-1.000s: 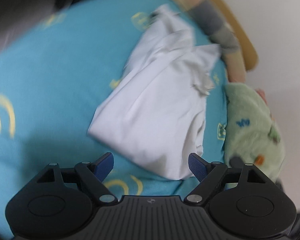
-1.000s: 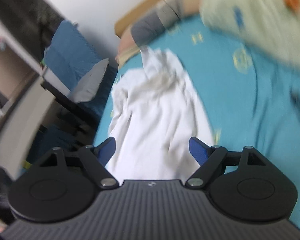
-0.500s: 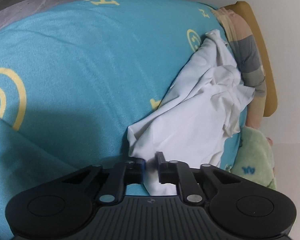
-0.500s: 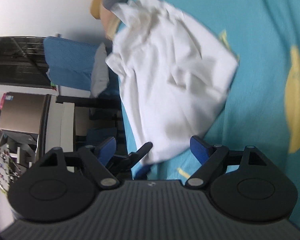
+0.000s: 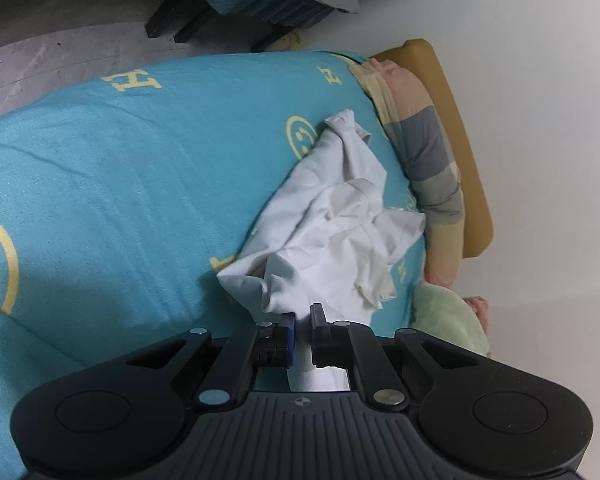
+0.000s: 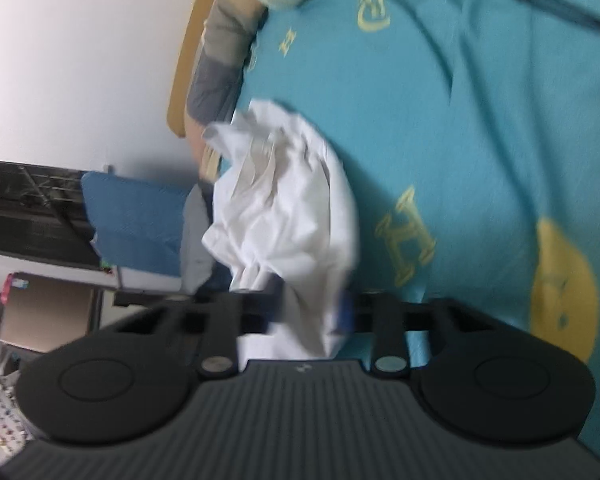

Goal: Fold clothes
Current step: 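Close both grippers on the end of the folded shirt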

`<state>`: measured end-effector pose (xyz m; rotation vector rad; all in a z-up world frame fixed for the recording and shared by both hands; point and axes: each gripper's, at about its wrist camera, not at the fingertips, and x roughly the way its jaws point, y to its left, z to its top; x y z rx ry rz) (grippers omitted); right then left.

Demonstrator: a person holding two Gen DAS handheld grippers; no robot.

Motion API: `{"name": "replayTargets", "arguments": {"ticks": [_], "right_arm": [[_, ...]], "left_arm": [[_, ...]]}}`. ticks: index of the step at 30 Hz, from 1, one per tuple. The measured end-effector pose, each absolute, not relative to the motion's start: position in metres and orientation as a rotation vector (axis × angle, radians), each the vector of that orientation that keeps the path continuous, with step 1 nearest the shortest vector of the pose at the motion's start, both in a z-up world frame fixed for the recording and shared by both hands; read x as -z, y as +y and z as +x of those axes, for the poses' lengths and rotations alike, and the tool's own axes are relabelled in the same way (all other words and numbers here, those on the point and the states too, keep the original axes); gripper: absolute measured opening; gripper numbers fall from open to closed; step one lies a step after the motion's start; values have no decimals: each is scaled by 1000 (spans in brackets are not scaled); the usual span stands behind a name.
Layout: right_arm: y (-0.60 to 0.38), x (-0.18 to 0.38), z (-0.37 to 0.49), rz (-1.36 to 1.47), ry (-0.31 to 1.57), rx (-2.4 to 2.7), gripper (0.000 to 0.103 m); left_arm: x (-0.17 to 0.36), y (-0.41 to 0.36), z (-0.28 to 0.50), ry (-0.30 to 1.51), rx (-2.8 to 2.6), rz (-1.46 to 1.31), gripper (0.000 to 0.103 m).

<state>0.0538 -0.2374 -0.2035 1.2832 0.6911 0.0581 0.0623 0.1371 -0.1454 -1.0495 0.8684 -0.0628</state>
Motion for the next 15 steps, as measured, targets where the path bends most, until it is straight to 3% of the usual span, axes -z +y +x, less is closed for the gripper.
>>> {"name": "replayTargets", "arguments": {"ticks": [5,15], "right_arm": [[-238,181,51,1210,643,-77,10],[-251,86,21,1123,532,-137,9]], "left_arm": [[128,133,57,837,119,-1038,7],[30,121,16,721,220,-913,6]]}}
